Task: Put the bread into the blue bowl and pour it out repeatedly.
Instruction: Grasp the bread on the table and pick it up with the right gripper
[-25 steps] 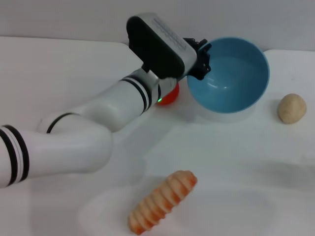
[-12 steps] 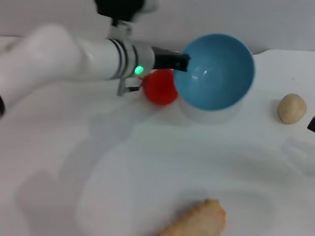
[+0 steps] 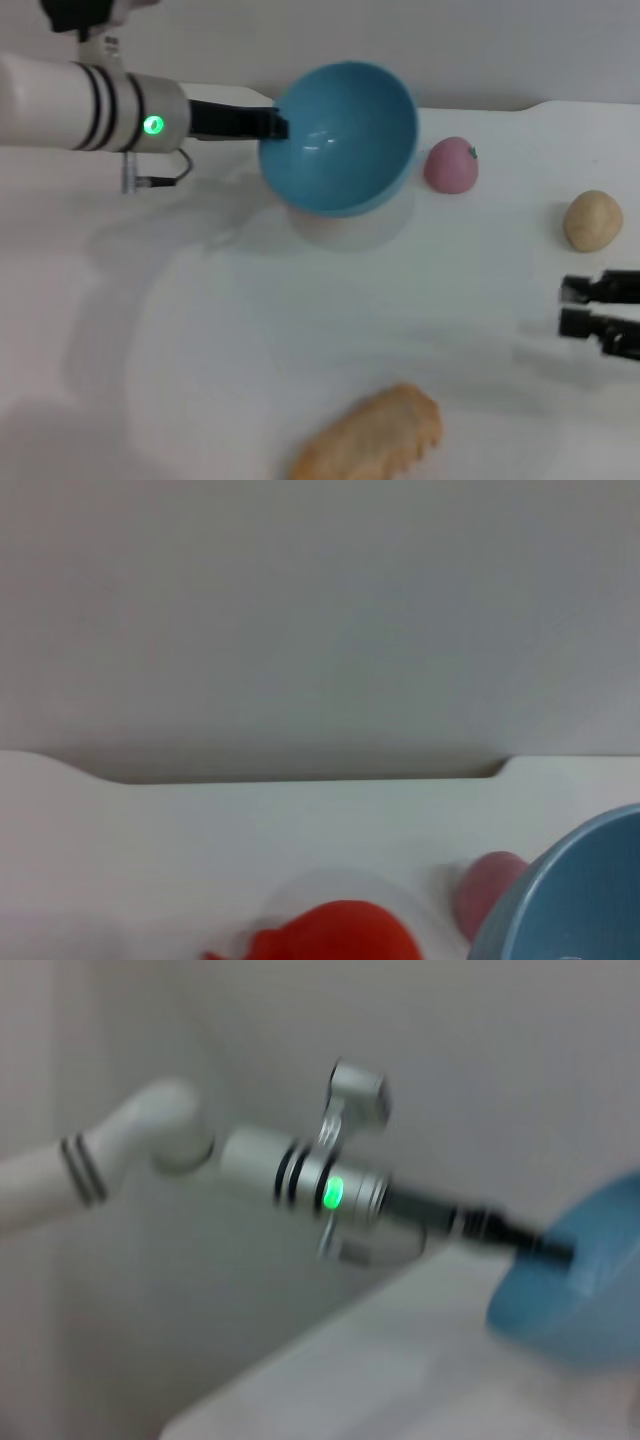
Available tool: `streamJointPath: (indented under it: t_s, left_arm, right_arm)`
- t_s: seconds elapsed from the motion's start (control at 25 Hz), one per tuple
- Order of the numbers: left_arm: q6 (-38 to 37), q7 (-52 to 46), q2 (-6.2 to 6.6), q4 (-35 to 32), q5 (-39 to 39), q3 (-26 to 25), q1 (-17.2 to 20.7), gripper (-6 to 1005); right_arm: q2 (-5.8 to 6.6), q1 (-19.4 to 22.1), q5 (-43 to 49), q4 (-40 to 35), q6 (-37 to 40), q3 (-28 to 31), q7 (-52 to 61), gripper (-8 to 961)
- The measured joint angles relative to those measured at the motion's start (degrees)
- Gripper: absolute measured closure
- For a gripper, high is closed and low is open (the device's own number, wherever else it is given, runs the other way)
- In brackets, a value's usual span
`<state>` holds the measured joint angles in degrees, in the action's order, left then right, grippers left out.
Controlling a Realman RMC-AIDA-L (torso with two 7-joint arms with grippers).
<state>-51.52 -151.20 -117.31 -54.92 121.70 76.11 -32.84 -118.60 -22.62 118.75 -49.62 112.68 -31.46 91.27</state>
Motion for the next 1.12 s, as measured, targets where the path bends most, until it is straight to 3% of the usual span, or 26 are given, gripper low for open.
streamJointPath:
  t_s: [0.04,0.08,0.28,0.32,0.4,0.48,0.52,0.6,0.64,0.88,1.12]
  left_arm:
    - [-1.88,-0.28,-0.01,-1.42,1.46,-1.44,0.97,974]
    - [-1.88,-0.28,-0.01,-1.42,1.46,-1.44,0.97,974]
    - [-8.94,-0.47,-0.01,-2.01,5.35,-6.50,1.20,975]
    - [-12.31,-0.53,-0.01,-2.24,7.29,-7.71,0.94,975]
    - [-14.21,-0.68,-0.01,-2.44,8.41,-8.09,0.79,975]
    - [-16.54,-1.22,-0.01,-3.03,9.98,-8.36,0.74,975]
    - [-17.74,-1.75,-0.01,-3.55,11.14,-8.50,0.81,975]
    - [-18.59,-2.36,-0.06,-4.14,12.44,-8.62,1.09,975]
    - [-18.59,-2.36,-0.06,-4.14,12.44,-8.62,1.09,975]
    - [-19.19,-2.81,-0.08,-4.01,13.63,-8.90,1.75,974]
    - [-18.93,-2.84,-0.04,-3.96,13.68,-9.01,1.79,974]
  right_arm:
    - [-0.07,-1.02,1.18,-2.98,-1.12,-4.63,3.84,496]
    - [-0.07,-1.02,1.18,-2.98,-1.12,-4.63,3.84,495]
    - [-0.24,-4.20,2.91,-7.43,-4.88,-16.57,8.83,495]
    - [-0.24,-5.82,3.93,-8.51,-7.00,-21.38,10.80,496]
    - [-0.25,-6.56,4.54,-9.05,-7.92,-23.81,11.75,497]
    - [-0.29,-8.85,6.41,-10.17,-11.54,-31.54,14.55,499]
    - [-0.29,-8.85,6.41,-10.17,-11.54,-31.54,14.55,499]
    - [-0.33,-11.37,7.99,-11.36,-15.55,-41.20,16.30,501]
    - [-0.33,-11.37,7.99,-11.36,-15.55,-41.20,16.30,501]
    - [-0.61,-13.82,8.61,-15.58,-21.58,-55.79,17.64,506]
    - [-0.91,-14.75,8.76,-18.63,-23.92,-64.87,18.58,510]
